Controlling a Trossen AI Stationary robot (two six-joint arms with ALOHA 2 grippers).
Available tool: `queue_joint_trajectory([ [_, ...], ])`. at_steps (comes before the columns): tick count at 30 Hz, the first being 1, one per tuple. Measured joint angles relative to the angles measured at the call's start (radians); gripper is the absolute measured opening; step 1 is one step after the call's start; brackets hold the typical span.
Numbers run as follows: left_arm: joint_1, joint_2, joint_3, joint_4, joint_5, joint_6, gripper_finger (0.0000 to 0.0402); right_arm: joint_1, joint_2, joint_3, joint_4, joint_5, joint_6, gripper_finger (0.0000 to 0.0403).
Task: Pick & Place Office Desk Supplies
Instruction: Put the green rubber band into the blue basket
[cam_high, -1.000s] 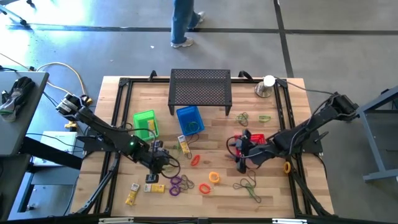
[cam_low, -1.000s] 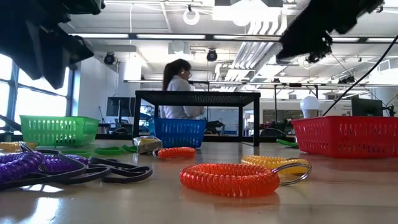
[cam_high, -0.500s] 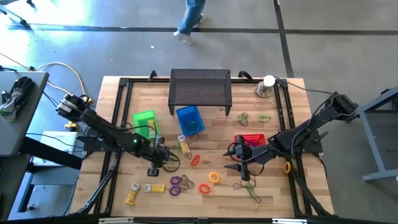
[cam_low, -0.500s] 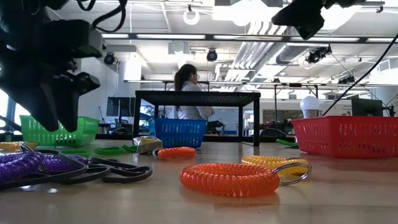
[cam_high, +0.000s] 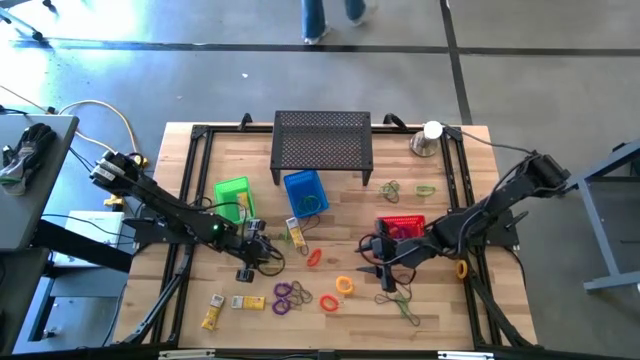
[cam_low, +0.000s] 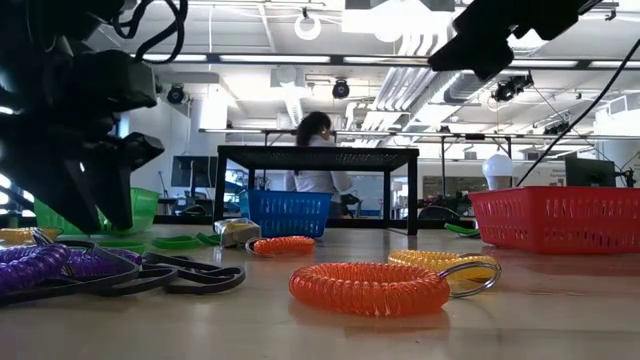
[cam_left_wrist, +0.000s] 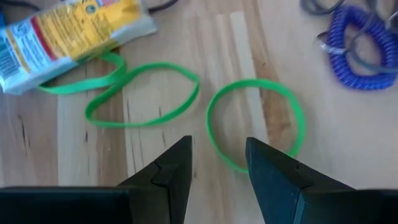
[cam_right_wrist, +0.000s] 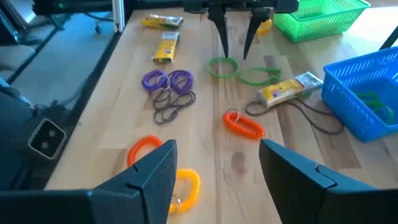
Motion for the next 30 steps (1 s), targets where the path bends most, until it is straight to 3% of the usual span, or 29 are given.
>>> queue_joint_trajectory([
  [7, 0.000, 0.008, 0.000, 0.025, -0.005, 0.016, 0.0143, -0.002, 0.000, 0.000, 0.034, -0.022, -0.021, 0.0216],
  [19, 0.026, 0.140, 0.004, 0.158, 0.041, -0.008, 0.0138, -0.002, 0.000, 0.000, 0.033, -0.023, -0.023, 0.0216],
  [23, 0.033, 0.142, 0.004, 0.146, 0.049, -0.018, 0.0099, -0.002, 0.000, 0.000, 0.032, -0.023, -0.022, 0.0216],
  [27, 0.033, 0.142, 0.004, 0.149, 0.042, 0.006, 0.0025, -0.002, 0.000, 0.000, 0.032, -0.023, -0.022, 0.0216],
  [30, 0.033, 0.142, 0.004, 0.153, 0.040, 0.021, 0.0005, -0.002, 0.000, 0.000, 0.032, -0.023, -0.022, 0.0216],
])
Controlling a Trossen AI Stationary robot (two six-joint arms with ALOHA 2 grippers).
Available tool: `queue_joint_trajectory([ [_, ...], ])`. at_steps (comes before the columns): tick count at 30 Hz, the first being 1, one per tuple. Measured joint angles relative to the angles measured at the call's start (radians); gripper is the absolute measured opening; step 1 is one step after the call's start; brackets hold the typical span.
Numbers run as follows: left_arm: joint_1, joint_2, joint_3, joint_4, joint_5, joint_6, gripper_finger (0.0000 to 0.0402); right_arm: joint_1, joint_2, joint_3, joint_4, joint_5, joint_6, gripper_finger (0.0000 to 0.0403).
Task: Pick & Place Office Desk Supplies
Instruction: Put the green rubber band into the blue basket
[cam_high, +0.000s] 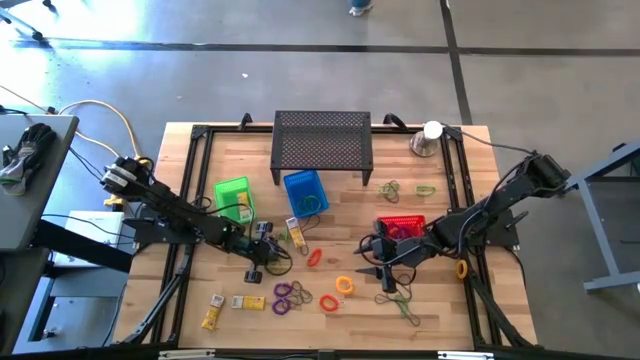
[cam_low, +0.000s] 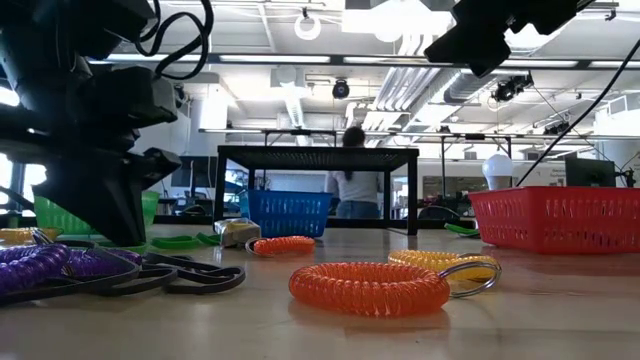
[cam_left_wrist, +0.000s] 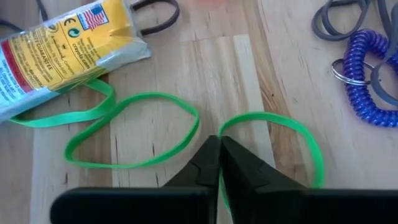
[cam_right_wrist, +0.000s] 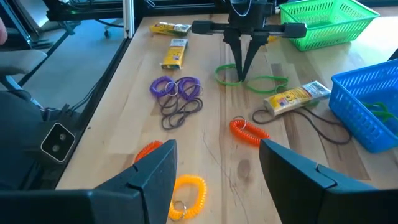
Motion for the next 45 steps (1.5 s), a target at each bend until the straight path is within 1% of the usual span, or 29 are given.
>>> queue_joint_trajectory([
  [4, -0.006, -0.032, 0.000, -0.016, -0.012, 0.040, 0.0002, 0.000, 0.000, 0.000, 0.000, 0.000, 0.000, 0.0216],
  [7, -0.017, -0.083, 0.015, -0.039, -0.053, 0.084, 0.0001, 0.000, 0.000, 0.000, 0.000, 0.000, 0.000, 0.0216],
  [10, -0.025, -0.135, 0.063, -0.033, -0.107, 0.149, 0.0001, 0.000, 0.000, 0.000, 0.000, 0.000, -0.007, 0.0216],
  [13, -0.020, -0.174, 0.146, -0.022, -0.136, 0.259, 0.0001, 0.000, 0.000, 0.000, 0.000, 0.000, -0.015, 0.0216],
  [14, -0.016, -0.184, 0.173, -0.019, -0.161, 0.301, 0.0001, 0.000, 0.000, 0.000, 0.000, 0.000, -0.015, 0.0216],
  [18, 0.044, -0.192, 0.239, -0.023, -0.293, 0.452, 0.0001, 0.000, 0.000, 0.000, 0.002, 0.000, -0.016, 0.0216],
  [21, 0.135, -0.192, 0.255, -0.022, -0.320, 0.517, 0.0001, 0.000, 0.000, 0.000, 0.003, 0.000, -0.016, 0.0216],
  [23, 0.212, -0.192, 0.256, -0.021, -0.312, 0.549, 0.0001, 0.000, 0.000, 0.000, 0.003, 0.000, -0.019, 0.0216],
  [25, 0.292, -0.192, 0.256, -0.021, -0.281, 0.552, 0.0001, 0.000, 0.000, 0.000, 0.003, 0.000, -0.022, 0.0216],
  [27, 0.372, -0.192, 0.256, -0.018, -0.200, 0.531, 0.0001, 0.000, 0.000, 0.000, 0.003, 0.000, -0.023, 0.0216],
  [30, 0.478, -0.179, 0.256, -0.012, -0.032, 0.491, 0.0000, 0.000, 0.000, 0.000, 0.000, 0.000, -0.024, 0.0216],
  [32, 0.533, -0.160, 0.256, -0.017, 0.020, 0.470, 0.0000, 0.000, 0.000, 0.000, 0.000, 0.001, -0.039, 0.0216],
  [36, 0.592, -0.113, 0.256, -0.010, 0.025, 0.436, 0.0000, 0.000, -0.001, 0.000, -0.003, 0.000, -0.047, 0.0216],
  [39, 0.604, -0.076, 0.256, -0.010, 0.061, 0.434, 0.0000, 0.000, -0.001, 0.000, -0.004, 0.000, -0.047, 0.0216],
  [41, 0.608, -0.055, 0.256, -0.009, 0.066, 0.454, 0.0000, 0.000, -0.001, 0.000, -0.005, 0.000, -0.047, 0.0216],
  [43, 0.608, -0.038, 0.256, -0.009, 0.054, 0.477, 0.0002, 0.000, -0.001, 0.000, -0.004, 0.000, -0.047, 0.0216],
  [45, 0.606, -0.023, 0.256, -0.004, 0.015, 0.480, 0.0007, 0.000, -0.001, 0.000, -0.004, 0.000, -0.045, 0.0216],
])
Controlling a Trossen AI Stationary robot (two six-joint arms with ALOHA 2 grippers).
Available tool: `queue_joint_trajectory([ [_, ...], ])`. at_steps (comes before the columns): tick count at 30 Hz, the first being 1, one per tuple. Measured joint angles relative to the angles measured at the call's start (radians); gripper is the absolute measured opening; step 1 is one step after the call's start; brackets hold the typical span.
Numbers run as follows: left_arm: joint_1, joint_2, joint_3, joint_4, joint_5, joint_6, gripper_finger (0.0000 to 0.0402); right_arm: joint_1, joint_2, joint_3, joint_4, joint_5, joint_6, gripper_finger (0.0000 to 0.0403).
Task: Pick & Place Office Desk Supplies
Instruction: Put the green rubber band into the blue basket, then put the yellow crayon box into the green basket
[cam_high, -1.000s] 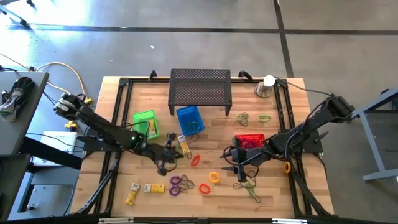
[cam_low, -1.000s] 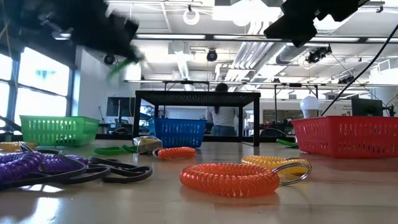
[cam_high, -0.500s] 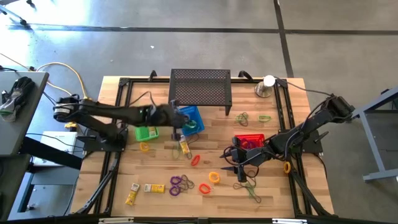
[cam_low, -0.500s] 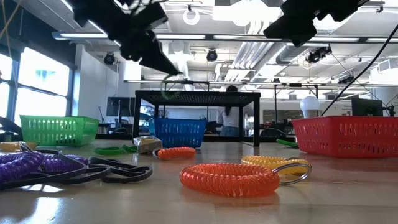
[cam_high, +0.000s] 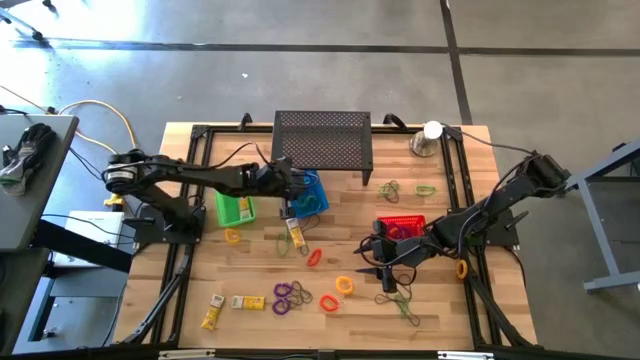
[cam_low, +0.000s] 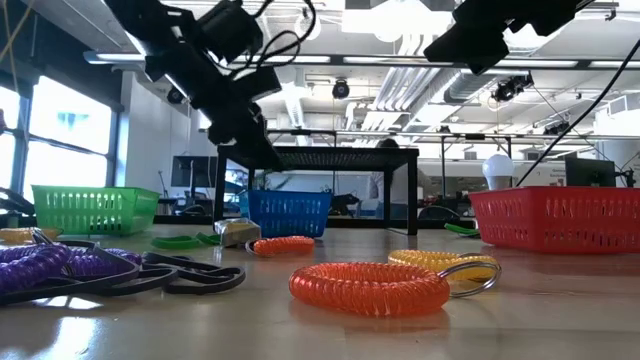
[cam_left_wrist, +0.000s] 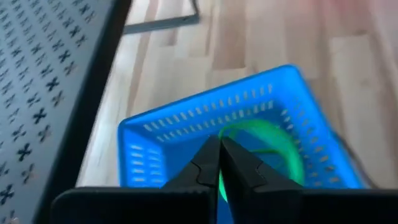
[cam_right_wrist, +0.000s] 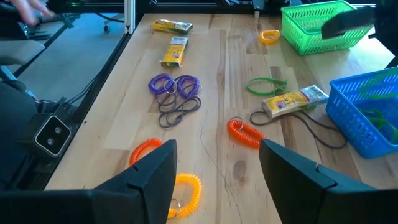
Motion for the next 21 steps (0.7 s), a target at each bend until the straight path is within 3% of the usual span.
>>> queue_joint_trajectory([
  [7, -0.047, 0.013, 0.000, 0.014, -0.181, 0.007, 0.0067, 0.000, 0.000, 0.000, 0.002, 0.000, 0.002, 0.0216],
  [13, -0.110, 0.008, 0.000, 0.031, -0.196, 0.006, 0.0127, 0.000, 0.000, 0.000, -0.001, 0.000, 0.000, 0.0216],
  [18, -0.238, -0.073, 0.000, -0.044, -0.275, -0.005, 0.0139, 0.000, 0.000, 0.000, -0.012, 0.000, 0.003, 0.0216],
  [21, -0.334, -0.126, 0.000, -0.077, -0.295, -0.113, 0.0140, 0.000, 0.000, -0.001, -0.022, 0.000, 0.015, 0.0216],
])
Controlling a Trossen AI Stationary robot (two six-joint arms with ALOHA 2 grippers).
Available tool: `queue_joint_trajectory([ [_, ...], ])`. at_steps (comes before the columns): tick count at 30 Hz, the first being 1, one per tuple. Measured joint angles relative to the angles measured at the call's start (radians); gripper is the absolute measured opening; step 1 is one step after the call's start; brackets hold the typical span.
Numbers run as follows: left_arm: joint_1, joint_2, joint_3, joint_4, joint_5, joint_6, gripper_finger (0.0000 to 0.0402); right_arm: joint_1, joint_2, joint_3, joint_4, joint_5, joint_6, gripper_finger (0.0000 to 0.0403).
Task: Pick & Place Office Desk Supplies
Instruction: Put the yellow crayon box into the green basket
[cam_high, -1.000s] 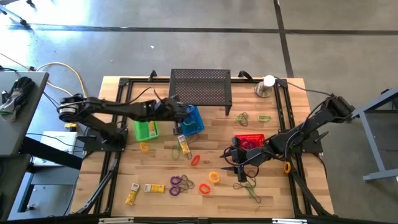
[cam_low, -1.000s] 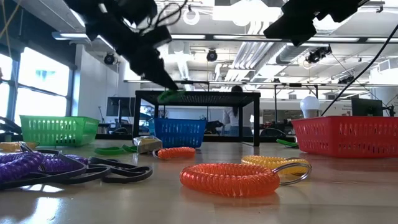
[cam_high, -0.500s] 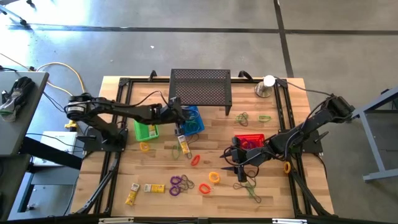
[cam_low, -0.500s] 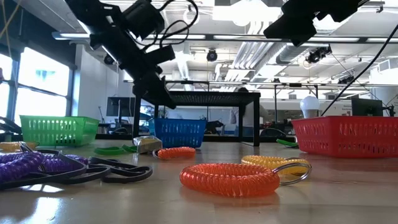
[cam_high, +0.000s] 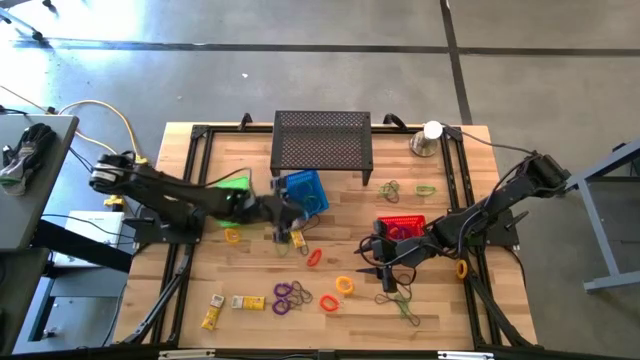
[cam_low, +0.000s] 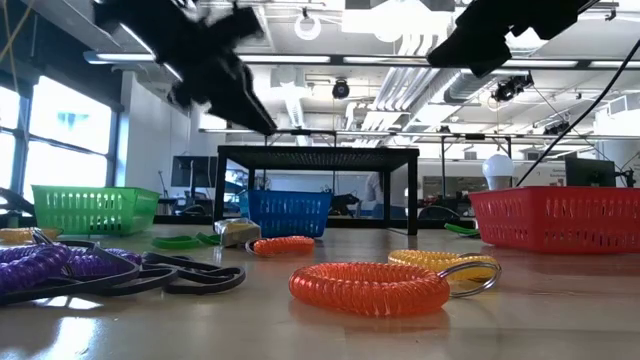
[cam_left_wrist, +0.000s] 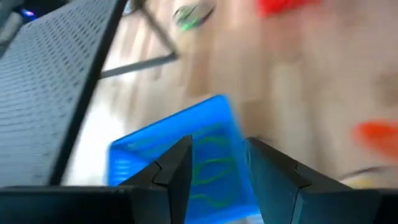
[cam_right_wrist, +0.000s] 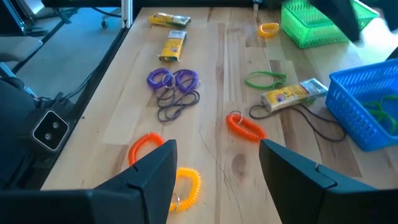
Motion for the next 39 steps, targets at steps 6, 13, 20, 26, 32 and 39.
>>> queue_joint_trajectory([
  [6, -0.183, -0.061, 0.000, -0.040, 0.011, -0.140, 0.0140, 0.000, 0.000, 0.000, -0.001, 0.000, 0.022, 0.0216],
  [13, -0.309, -0.067, 0.000, -0.131, 0.010, -0.248, 0.0146, 0.000, 0.000, 0.000, 0.019, 0.000, 0.036, 0.0216],
  [20, -0.368, -0.067, 0.000, -0.251, 0.013, -0.475, 0.0225, 0.000, 0.000, 0.000, 0.023, 0.000, 0.016, 0.0216],
  [26, -0.369, -0.067, 0.020, -0.373, 0.311, -0.525, 0.0265, 0.000, 0.000, 0.000, 0.018, 0.000, 0.007, 0.0216],
  [32, -0.391, -0.062, 0.154, -0.518, 0.410, -0.509, 0.0267, 0.000, 0.000, 0.000, 0.018, 0.000, 0.007, 0.0216],
  [39, -0.454, 0.027, 0.283, -0.686, 0.396, -0.667, 0.0267, 0.000, 0.000, 0.000, 0.017, 0.000, 0.007, 0.0216],
])
